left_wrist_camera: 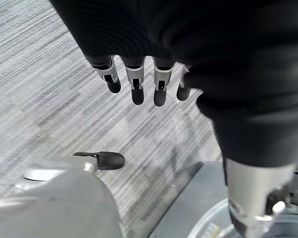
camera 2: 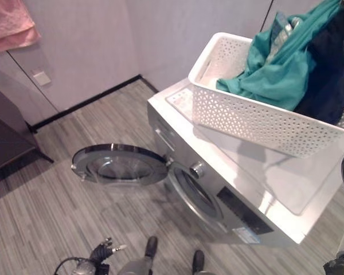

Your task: Grab the laundry basket,head to the washer,open it,put in the laundry and shut it.

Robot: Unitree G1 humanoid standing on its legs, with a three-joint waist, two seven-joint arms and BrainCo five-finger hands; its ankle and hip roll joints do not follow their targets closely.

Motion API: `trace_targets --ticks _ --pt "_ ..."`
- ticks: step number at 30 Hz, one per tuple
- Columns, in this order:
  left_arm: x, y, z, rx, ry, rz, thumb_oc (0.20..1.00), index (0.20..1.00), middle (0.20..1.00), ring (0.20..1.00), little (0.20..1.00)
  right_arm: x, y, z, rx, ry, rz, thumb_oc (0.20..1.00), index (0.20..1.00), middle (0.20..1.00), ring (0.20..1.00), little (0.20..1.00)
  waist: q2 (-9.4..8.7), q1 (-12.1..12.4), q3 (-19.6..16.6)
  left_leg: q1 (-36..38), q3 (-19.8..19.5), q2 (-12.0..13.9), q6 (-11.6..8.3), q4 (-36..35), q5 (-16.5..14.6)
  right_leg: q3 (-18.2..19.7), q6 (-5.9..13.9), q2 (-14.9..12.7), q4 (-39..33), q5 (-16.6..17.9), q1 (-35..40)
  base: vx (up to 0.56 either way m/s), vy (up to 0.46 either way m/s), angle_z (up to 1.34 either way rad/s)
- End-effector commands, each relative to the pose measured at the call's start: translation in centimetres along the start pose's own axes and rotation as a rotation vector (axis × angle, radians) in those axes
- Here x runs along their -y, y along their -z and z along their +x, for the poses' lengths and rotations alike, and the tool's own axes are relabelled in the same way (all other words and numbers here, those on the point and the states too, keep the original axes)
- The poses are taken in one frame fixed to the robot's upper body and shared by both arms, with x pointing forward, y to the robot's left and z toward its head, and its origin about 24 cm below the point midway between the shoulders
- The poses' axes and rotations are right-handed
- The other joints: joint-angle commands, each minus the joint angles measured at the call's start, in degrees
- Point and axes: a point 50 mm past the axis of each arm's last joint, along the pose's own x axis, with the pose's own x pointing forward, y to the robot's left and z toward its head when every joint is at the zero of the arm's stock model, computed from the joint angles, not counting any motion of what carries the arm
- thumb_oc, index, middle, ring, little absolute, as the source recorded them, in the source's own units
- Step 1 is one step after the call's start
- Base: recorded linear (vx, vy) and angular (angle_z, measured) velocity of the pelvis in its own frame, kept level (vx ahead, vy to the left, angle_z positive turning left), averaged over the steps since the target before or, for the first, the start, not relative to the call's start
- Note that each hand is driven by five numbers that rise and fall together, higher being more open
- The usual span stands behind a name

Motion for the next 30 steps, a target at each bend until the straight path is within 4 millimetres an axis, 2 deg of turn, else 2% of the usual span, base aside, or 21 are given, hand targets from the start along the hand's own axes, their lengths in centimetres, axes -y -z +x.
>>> trace_targets --ticks 1,3,6,10,12,16,19,22,30 --pt "-2.0 1.0 -0.4 -0.019 -0.076 0.019 1.000 1.000 1.000 1.000 1.000 4.7 -4.2 0.0 0.150 0.195 0.026 0.200 0.200 0.200 0.200 0.200 -5.05 0.3 -4.2 1.1 1.3 3.4 -2.01 0.9 -5.7 2.4 3.47 -4.4 2.3 -5.9 3.5 0.03 -0.015 -0.05" --pt "-2.0 1.2 -0.4 -0.028 -0.078 0.020 1.000 1.000 1.000 1.000 1.000 4.7 -4.6 0.1 0.161 0.208 0.037 0.200 0.200 0.200 0.200 0.200 -5.01 0.2 -4.8 1.6 1.3 3.5 -2.05 0.9 -5.8 2.5 3.44 -4.3 2.4 -6.0 3.9 0.03 -0.026 -0.08" --pt "-1.8 1.3 -0.5 -0.031 -0.072 0.021 1.000 1.000 1.000 1.000 1.000 3.4 -4.8 0.2 0.175 0.162 0.055 0.200 0.200 0.200 0.200 0.200 -5.04 -0.1 -5.3 2.3 1.4 3.8 -2.07 0.9 -6.0 2.9 3.18 -4.1 2.6 -6.2 4.2 0.03 -0.023 -0.13" --pt "-1.0 1.2 -0.4 -0.018 -0.041 0.033 1.000 1.000 1.000 1.000 1.000 1.1 -3.0 0.4 0.095 0.090 -0.014 0.200 0.200 0.200 0.200 0.200 -5.18 -0.3 -5.3 3.0 1.5 4.1 -2.03 1.0 -6.0 3.3 2.73 -3.6 2.8 -6.6 4.6 0.00 -0.003 -0.03" --pt "-0.9 1.3 -0.4 -0.022 -0.042 0.038 1.000 1.000 1.000 1.000 1.000 -0.3 -2.9 0.5 0.094 0.055 -0.024 0.200 0.200 0.200 0.200 0.200 -5.22 -0.4 -5.2 3.2 1.7 4.2 -2.01 0.9 -6.0 3.4 2.75 -3.5 2.7 -6.5 4.6 0.00 -0.002 -0.02" --pt "-0.9 1.4 -0.5 -0.026 -0.053 0.023 1.000 1.000 1.000 1.000 1.000 -1.4 -4.2 0.5 0.136 0.042 -0.023 0.200 0.200 0.200 0.200 0.200 -5.33 -0.5 -5.4 3.8 2.0 4.2 -1.98 0.8 -6.3 3.9 2.80 -3.5 2.4 -6.3 4.8 0.00 0.005 -0.04" --pt "-0.9 1.4 -0.4 -0.025 -0.054 0.021 1.000 1.000 1.000 1.000 1.000 -1.7 -4.3 0.5 0.140 0.028 -0.035 0.200 0.200 0.200 0.200 0.200 -5.35 -0.5 -5.5 3.9 2.1 4.1 -1.98 0.7 -6.3 3.9 2.83 -3.6 2.4 -6.3 4.8 0.00 0.000 0.00" --pt "-0.8 1.3 -0.4 -0.020 -0.048 0.016 1.000 1.000 1.000 1.000 1.000 -3.0 -4.3 0.4 0.144 -0.042 -0.055 0.200 0.200 0.200 0.200 0.200 -5.50 -0.5 -5.7 4.2 2.2 4.1 -2.00 0.7 -6.3 3.9 2.87 -3.6 2.3 -6.2 5.0 0.00 0.005 -0.03" --pt "-0.3 0.8 -0.4 0.005 -0.010 0.016 1.000 1.000 1.000 1.000 1.000 -7.1 -1.6 -0.1 0.046 -0.210 -0.166 0.200 0.200 0.200 0.200 0.200 -6.38 0.6 -4.7 3.4 1.6 4.1 -1.86 0.8 -6.1 3.4 2.88 -3.6 2.3 -6.3 4.7 -0.01 0.009 -0.04"
